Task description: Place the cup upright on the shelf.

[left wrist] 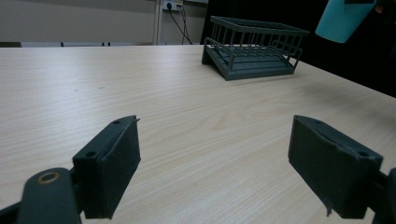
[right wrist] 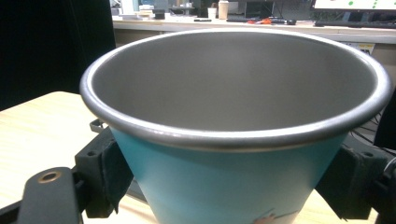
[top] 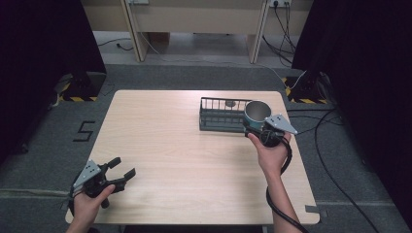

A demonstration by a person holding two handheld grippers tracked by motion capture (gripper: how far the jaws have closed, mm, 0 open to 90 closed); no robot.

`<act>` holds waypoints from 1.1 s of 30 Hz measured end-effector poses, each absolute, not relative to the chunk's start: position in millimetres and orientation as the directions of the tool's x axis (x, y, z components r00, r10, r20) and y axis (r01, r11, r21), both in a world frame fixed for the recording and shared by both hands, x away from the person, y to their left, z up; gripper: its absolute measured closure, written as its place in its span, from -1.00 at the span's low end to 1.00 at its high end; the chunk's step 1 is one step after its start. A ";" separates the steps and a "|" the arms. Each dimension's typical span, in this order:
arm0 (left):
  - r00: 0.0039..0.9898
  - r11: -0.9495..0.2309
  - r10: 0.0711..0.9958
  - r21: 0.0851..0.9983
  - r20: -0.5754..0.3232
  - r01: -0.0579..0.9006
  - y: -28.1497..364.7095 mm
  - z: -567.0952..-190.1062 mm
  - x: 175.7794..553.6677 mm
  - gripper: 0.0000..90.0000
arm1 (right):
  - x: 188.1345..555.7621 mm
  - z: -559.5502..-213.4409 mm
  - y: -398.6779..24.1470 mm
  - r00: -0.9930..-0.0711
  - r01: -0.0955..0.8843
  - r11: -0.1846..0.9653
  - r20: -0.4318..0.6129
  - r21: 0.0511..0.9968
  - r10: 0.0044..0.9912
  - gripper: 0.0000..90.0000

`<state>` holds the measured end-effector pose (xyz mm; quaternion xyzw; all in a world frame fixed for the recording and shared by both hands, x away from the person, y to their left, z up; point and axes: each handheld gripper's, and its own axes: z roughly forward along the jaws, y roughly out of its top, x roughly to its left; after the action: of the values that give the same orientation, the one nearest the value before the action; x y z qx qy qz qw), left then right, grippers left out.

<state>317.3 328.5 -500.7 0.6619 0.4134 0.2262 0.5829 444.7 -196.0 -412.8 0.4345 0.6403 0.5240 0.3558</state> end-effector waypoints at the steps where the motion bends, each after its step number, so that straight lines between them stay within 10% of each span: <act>1: 0.556 0.021 0.811 0.959 -0.183 0.284 328.4 -500.8 317.4 -0.64 | 445.7 -412.0 -196.0 -0.370 0.182 0.074 -0.002 0.981 0.929 -0.62; 33: 0.558 0.025 0.809 0.959 -0.186 0.282 328.3 -500.4 316.9 -0.64 | 476.1 -403.3 -182.0 -0.364 0.196 0.056 0.020 0.979 0.931 -0.62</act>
<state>316.9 328.3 -500.4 0.6608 0.4128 0.2250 0.5850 476.1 -182.0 -403.3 0.4425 0.6369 0.5256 0.3497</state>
